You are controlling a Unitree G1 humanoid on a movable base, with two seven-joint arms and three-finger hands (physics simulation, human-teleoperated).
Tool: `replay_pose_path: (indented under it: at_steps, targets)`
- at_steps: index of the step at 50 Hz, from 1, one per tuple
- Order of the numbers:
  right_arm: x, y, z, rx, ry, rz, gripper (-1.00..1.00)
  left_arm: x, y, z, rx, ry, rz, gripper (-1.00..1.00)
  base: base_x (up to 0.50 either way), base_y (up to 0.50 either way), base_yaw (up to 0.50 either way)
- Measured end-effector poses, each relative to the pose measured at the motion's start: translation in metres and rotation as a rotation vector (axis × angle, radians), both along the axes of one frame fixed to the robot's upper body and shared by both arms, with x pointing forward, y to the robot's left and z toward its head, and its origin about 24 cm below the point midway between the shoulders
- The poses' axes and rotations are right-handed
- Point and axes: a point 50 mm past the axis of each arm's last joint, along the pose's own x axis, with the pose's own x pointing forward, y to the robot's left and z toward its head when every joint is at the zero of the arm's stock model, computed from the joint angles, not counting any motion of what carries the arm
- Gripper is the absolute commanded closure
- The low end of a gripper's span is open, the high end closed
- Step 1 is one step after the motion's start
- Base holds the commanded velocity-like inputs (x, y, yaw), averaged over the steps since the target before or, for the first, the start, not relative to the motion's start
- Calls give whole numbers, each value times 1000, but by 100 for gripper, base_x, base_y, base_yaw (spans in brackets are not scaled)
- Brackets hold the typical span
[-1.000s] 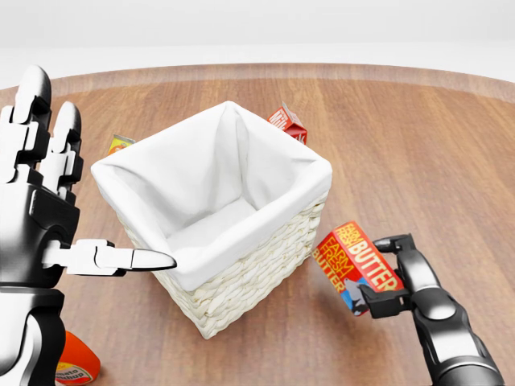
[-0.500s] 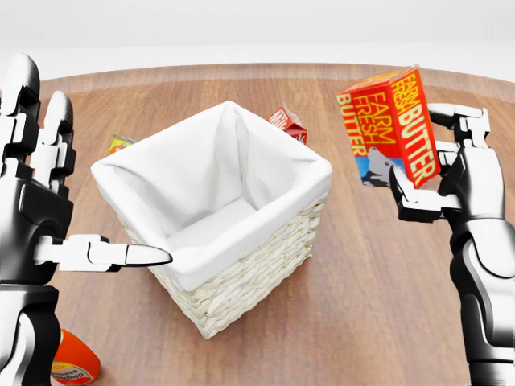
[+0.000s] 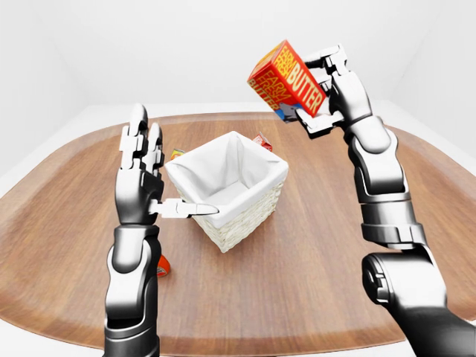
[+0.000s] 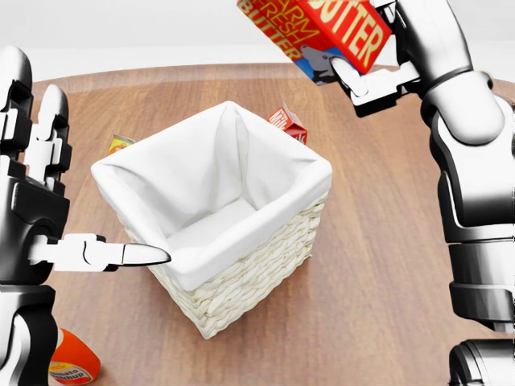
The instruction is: Pick up the butter and put it in the basket.
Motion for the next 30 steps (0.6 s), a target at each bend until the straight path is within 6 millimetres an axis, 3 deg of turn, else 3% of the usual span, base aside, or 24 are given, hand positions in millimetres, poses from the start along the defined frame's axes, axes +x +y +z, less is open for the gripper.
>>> replay_pose_path:
  at_steps: [14, 30]
  targets:
    - [23, 26, 24, -371, 92, -2, 100, -3, 0, 3, -5, -18, -1, -100, 0, 0, 0]
    - [36, 54, 17, -636, 206, -8, 100, -3, 1, 3, -10, -15, 0, -100, 0, 0, 0]
